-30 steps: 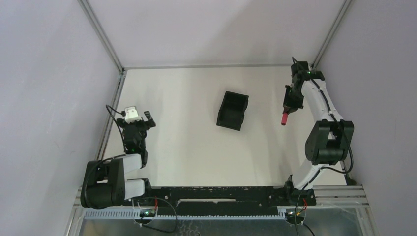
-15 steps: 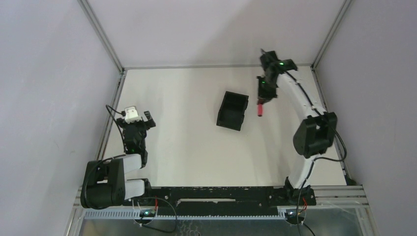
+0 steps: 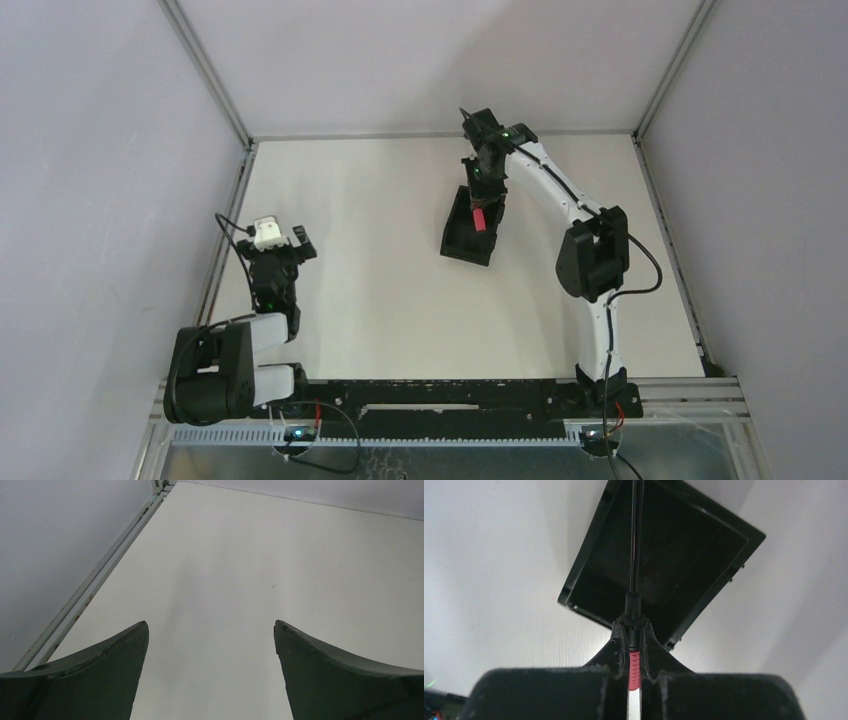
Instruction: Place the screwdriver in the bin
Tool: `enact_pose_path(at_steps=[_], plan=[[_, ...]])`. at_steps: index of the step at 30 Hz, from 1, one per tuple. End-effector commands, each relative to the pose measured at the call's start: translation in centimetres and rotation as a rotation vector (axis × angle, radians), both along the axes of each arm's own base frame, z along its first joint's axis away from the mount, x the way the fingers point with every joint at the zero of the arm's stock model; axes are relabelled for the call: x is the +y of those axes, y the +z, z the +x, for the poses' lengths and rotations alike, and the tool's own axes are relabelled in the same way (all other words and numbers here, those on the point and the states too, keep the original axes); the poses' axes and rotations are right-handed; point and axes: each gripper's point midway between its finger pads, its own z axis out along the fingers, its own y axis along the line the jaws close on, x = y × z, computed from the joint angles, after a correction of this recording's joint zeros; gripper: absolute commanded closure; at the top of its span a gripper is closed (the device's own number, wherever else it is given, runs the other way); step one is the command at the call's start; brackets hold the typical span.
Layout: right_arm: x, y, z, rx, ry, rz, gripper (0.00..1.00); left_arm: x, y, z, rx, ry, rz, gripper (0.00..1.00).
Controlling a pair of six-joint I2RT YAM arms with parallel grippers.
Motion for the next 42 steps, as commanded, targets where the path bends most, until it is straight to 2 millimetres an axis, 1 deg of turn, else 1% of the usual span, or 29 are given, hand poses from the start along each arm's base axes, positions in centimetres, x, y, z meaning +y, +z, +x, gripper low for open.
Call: enact_pose_path(at_steps=[1,5,9,10,12,13,15,16,17,19,22,25,27,28,30,31,32,33,34,35,36,37,39,40,42], plan=[[0.6,-2.3,1.7,-0.051,0.036,-0.052,1.00,0.0,1.5,0.5,-0.049,-0.003,0.019,0.00],[0.9,-5.1,1.2,-0.025,0.063,-0.084,1.00,0.0,1.5,0.5,-0.048,-0.002,0.019,0.00],[0.9,-6.6,0.7,-0.007,0.066,-0.103,1.00,0.0,1.5,0.5,-0.049,-0.002,0.019,0.00],[0.8,-6.7,0.7,-0.008,0.062,-0.106,0.98,0.0,1.5,0.5,-0.048,-0.002,0.019,0.00],[0.8,-6.9,0.5,-0.008,0.056,-0.102,0.87,0.0,1.5,0.5,-0.048,-0.002,0.019,0.00],[0.8,-6.9,0.5,-0.012,0.053,-0.099,0.79,0.0,1.5,0.5,-0.048,-0.002,0.019,0.00],[0.9,-6.7,0.4,-0.020,0.047,-0.095,0.67,0.0,1.5,0.5,-0.048,-0.003,0.019,0.00],[0.8,-6.5,0.5,-0.026,0.041,-0.093,0.62,0.0,1.5,0.5,-0.048,-0.003,0.019,0.00],[0.8,-6.2,0.5,-0.031,0.036,-0.092,0.60,0.0,1.5,0.5,-0.048,-0.002,0.019,0.00],[0.8,-5.3,0.7,-0.052,0.027,-0.083,0.59,0.0,1.5,0.5,-0.047,-0.003,0.019,0.00],[0.8,-3.4,0.9,-0.097,0.020,-0.067,0.58,0.0,1.5,0.5,-0.049,-0.002,0.019,0.00],[0.4,-0.6,1.1,-0.165,0.009,-0.056,0.58,0.0,1.6,0.5,-0.050,-0.002,0.019,0.00],[0.0,1.4,0.9,-0.220,0.002,-0.048,0.51,0.0,1.4,0.5,-0.047,-0.002,0.020,0.00],[-0.4,2.5,0.8,-0.253,-0.002,-0.043,0.44,0.0,1.5,0.5,-0.048,-0.003,0.019,0.00],[-1.0,4.5,0.4,-0.324,-0.003,-0.029,0.04,0.0,1.5,0.5,-0.049,-0.002,0.019,0.00],[-1.3,5.5,0.0,-0.361,0.002,-0.017,0.01,0.0,1.5,0.5,-0.049,-0.001,0.019,0.00],[-1.7,7.2,-0.5,-0.417,0.005,0.006,0.00,0.0,1.5,0.5,-0.048,-0.003,0.019,0.00],[-2.0,7.1,-0.8,-0.437,0.009,0.011,0.00,0.0,1.5,0.5,-0.049,-0.002,0.019,0.00],[-2.5,8.9,-1.4,-0.500,0.007,0.039,0.00,0.0,1.5,0.5,-0.048,-0.003,0.019,0.00],[-2.9,9.3,-1.9,-0.536,0.010,0.056,0.00,0.0,1.5,0.5,-0.049,-0.002,0.019,0.00],[-3.4,9.3,-2.5,-0.567,0.007,0.079,0.00,0.0,1.5,0.5,-0.048,-0.001,0.019,0.00],[-3.9,10.4,-3.0,-0.607,0.000,0.106,0.00,0.0,1.5,0.5,-0.047,-0.001,0.019,0.00],[-5.0,10.9,-4.0,-0.664,-0.021,0.156,0.00,0.0,1.5,0.5,-0.048,-0.002,0.019,0.00],[-5.8,9.9,-4.8,-0.663,-0.027,0.160,0.00,0.0,1.5,0.5,-0.048,-0.001,0.019,0.00],[-7.1,9.6,-6.1,-0.705,-0.040,0.171,0.00,0.0,1.5,0.5,-0.048,-0.002,0.019,0.00]])
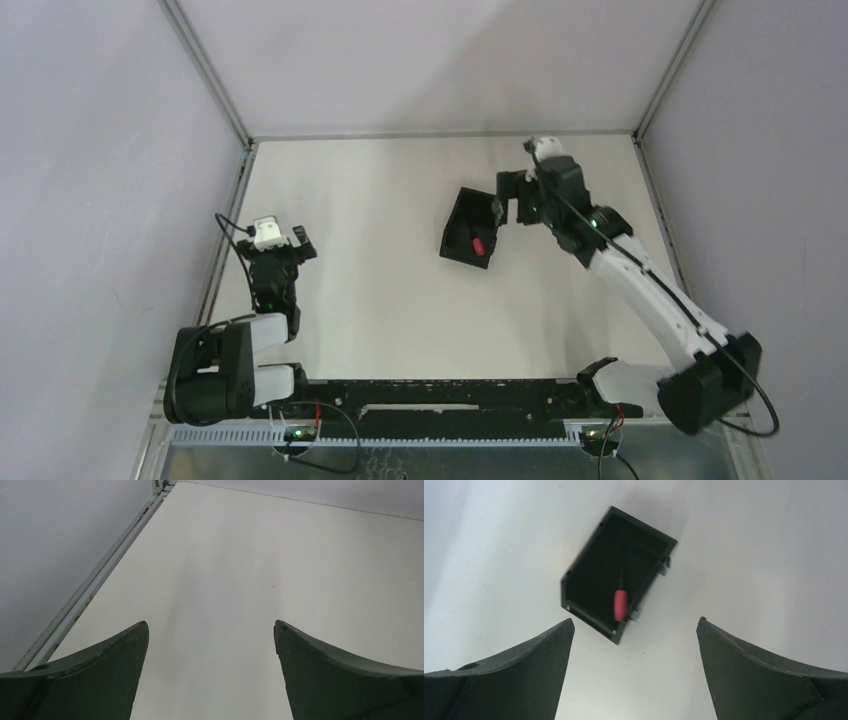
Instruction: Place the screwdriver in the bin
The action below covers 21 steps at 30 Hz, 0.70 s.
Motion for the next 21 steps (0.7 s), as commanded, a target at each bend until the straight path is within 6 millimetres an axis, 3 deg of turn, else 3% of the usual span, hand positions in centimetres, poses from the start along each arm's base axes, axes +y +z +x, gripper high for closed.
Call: enact_pose_path(at_steps=[1,11,17,21], plan=[[-1.8,-0.4,-1.0,-0.132,-0.012,0.050,0.00,0.0,1.5,0.5,-0.047,-0.002,0.020,0.00],[-7.0,-5.2,-5.9,-0.222,-0.205,0.174,0.00,0.0,1.5,0.5,-0.048,-0.002,0.019,0.00],[-9.2,-8.5,-7.6,-0.229,-0.317,0.179,0.00,0.0,1.5,0.5,-0.048,-0.004,0.019,0.00],[-9.6,-9.2,-8.0,-0.246,-0.325,0.180,0.00,0.0,1.5,0.5,-0.049,-0.003,0.019,0.00]])
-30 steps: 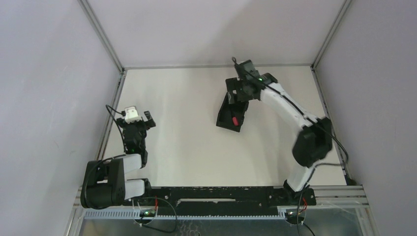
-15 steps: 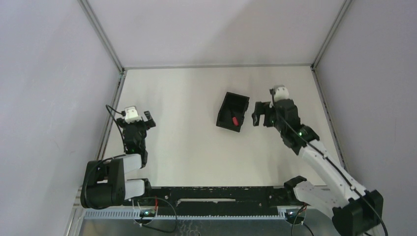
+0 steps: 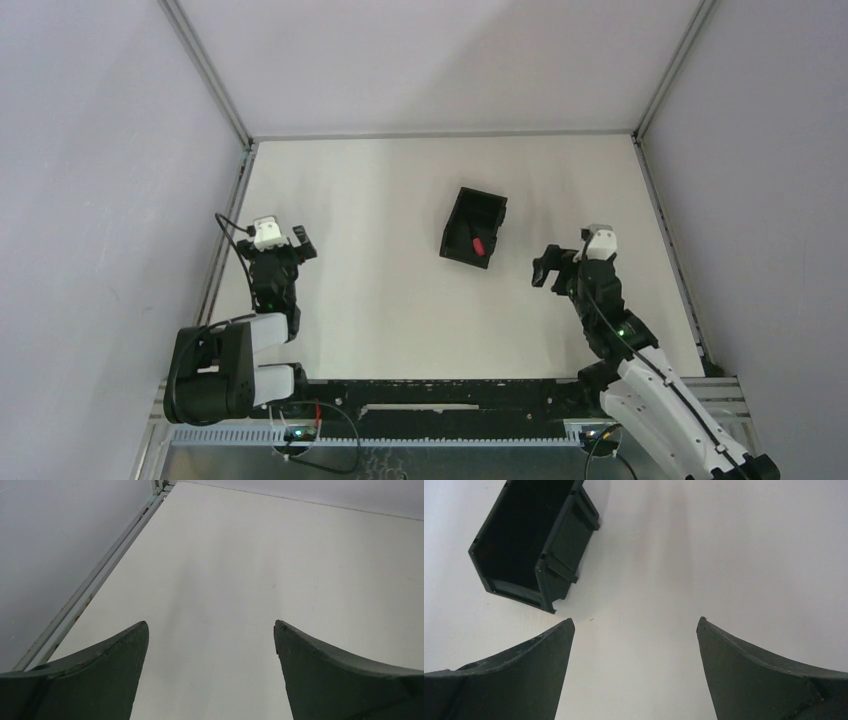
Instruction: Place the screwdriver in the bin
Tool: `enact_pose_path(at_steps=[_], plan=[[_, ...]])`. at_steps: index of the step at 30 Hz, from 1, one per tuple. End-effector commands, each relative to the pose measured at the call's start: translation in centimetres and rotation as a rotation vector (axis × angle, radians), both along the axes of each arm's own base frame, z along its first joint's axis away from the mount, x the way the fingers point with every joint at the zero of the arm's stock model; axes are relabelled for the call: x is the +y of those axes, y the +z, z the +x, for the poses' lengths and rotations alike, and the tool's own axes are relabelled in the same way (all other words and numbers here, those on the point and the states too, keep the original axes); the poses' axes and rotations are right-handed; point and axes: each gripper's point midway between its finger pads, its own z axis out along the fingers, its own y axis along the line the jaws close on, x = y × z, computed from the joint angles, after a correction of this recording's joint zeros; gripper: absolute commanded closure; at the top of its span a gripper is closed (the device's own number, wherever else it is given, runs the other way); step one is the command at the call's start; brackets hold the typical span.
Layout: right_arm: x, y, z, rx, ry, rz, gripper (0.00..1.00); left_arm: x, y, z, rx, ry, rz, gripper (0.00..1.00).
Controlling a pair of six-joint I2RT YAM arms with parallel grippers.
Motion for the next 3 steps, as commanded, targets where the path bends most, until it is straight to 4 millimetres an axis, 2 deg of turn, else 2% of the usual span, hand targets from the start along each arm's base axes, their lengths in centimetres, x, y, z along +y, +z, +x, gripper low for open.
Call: enact_pose_path(at_steps=[1,3], plan=[[-0.63,1.38,0.57,-0.089,-0.058,0.045,0.00,-0.02,1.54,0.53,-0.049,-0.003,0.019,0.00],[-0.75,1.53,0.49,-0.103,-0.062,0.047,0.00,-0.02,1.51,0.52,-0.049,-0.003,0.019,0.00]])
